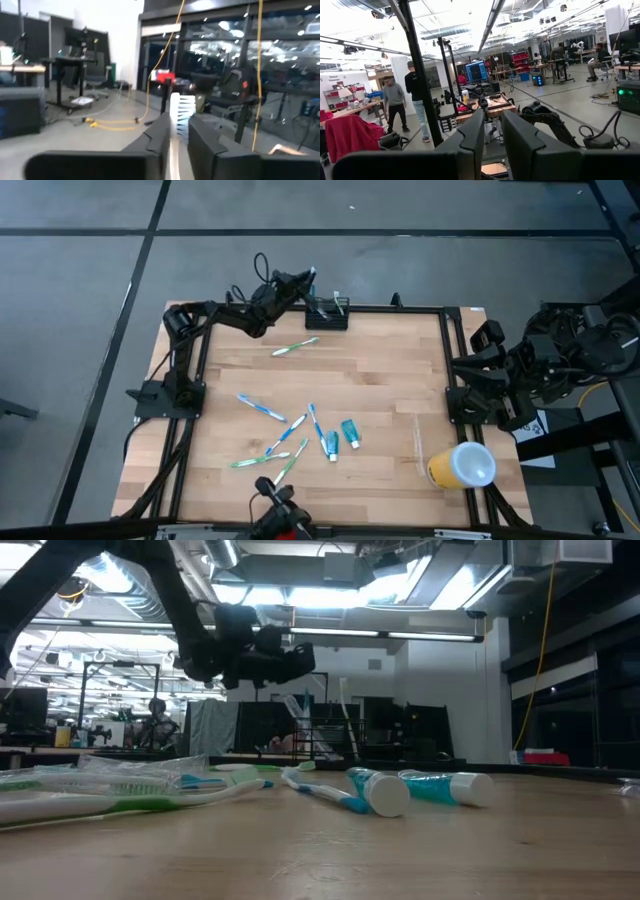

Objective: Pick & Place toothbrushing station
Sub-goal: Put the blue toothbrush into the wire organizer

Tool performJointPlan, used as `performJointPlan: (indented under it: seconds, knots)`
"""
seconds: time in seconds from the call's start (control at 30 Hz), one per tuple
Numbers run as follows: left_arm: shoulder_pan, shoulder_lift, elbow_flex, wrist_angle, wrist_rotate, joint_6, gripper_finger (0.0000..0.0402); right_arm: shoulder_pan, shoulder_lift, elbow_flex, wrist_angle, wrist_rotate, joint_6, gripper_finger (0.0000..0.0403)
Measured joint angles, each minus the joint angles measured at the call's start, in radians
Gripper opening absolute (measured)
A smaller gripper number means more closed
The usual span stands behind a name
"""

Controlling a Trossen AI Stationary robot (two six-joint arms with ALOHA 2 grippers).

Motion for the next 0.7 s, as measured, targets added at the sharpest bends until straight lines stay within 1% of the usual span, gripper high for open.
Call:
performJointPlan:
  seconds: [0.13, 0.27, 0.37, 0.47, 0.5, 0.53, 0.7]
  knots:
    - [-0.011, 0.000, 0.000, 0.008, 0.000, 0.009, 0.0113, 0.000, 0.000, 0.000, 0.002, 0.000, 0.000, 0.0070]
    - [-0.023, 0.000, 0.000, 0.006, 0.000, 0.007, 0.0148, 0.000, 0.000, 0.000, 0.002, 0.000, -0.004, 0.0070]
    - [-0.038, -0.004, 0.000, 0.013, 0.001, 0.004, 0.0165, 0.000, 0.000, 0.000, 0.002, 0.000, -0.004, 0.0070]
    - [-0.059, -0.056, -0.001, -0.016, 0.064, 0.010, 0.0170, 0.000, 0.000, 0.000, 0.002, -0.001, -0.004, 0.0070]
    - [-0.070, -0.087, -0.001, -0.067, 0.085, 0.018, 0.0170, 0.000, 0.000, 0.000, 0.002, -0.004, -0.004, 0.0070]
    - [-0.084, -0.125, 0.000, -0.153, 0.100, 0.032, 0.0168, 0.000, 0.000, 0.000, 0.002, -0.009, -0.004, 0.0070]
    - [-0.171, -0.366, 0.000, -0.695, 0.117, 0.191, 0.0144, 0.013, 0.000, 0.000, -0.002, -0.011, -0.023, 0.0070]
